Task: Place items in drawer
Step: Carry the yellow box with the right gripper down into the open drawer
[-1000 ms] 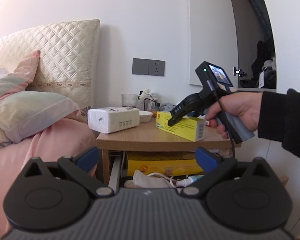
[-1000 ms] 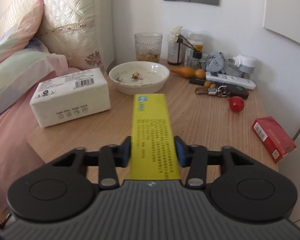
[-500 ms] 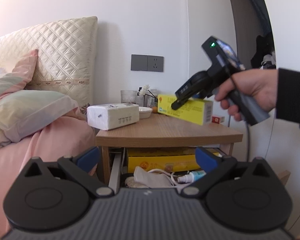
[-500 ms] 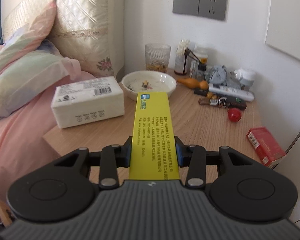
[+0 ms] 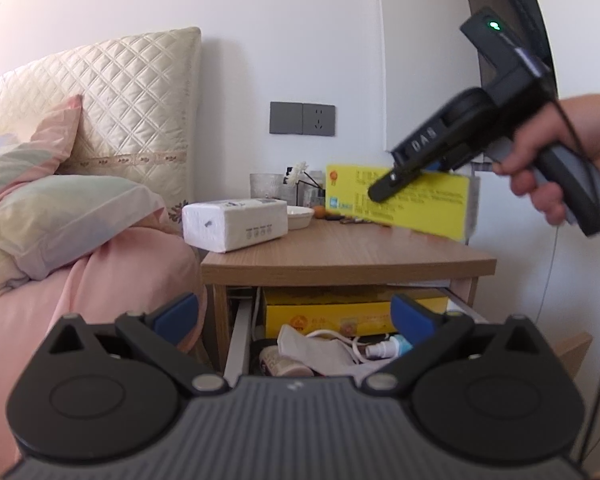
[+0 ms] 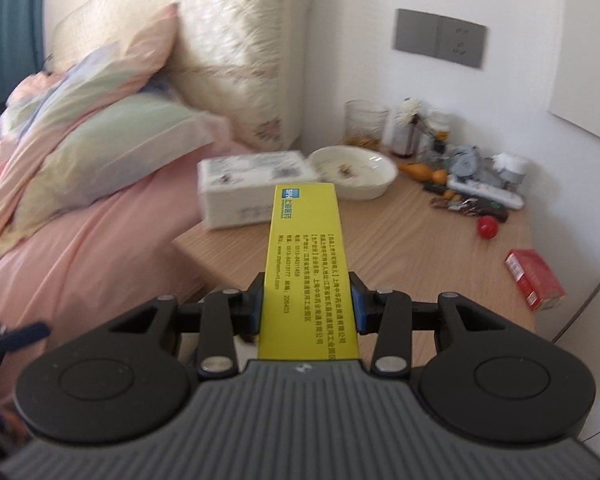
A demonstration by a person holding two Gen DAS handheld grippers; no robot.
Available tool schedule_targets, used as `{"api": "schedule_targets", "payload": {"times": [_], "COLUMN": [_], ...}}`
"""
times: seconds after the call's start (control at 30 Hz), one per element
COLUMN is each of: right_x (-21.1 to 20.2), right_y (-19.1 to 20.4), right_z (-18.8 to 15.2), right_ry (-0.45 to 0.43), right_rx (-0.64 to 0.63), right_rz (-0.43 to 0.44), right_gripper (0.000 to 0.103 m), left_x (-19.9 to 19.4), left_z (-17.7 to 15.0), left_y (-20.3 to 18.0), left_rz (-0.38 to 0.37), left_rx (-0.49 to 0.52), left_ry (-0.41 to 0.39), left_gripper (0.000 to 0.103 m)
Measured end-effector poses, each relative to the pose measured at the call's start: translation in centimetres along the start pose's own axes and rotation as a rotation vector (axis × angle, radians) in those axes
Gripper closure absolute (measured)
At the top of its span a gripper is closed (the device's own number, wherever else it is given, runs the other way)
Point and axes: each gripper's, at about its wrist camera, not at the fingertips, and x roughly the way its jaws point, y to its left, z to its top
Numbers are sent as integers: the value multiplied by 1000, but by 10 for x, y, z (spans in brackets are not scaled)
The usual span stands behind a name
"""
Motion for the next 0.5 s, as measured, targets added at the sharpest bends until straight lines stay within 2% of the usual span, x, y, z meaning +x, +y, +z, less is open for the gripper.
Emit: {"api": "schedule_targets", "payload": {"times": [0.2, 0.5], "right_x": [-4, 31], "right_y": [20, 24], "right_z": [-21, -54], "right_ry": [61, 194], "right_rx": [-48, -132], "right_rz": [70, 127], "right_gripper": [60, 60], "left_x": [-1, 2], "left_z": [0, -3], "left_y": [2, 1], "left_rz": [2, 13], "left_rx": [-7, 10], "left_ry": [2, 10], "left_gripper": [0, 0]}}
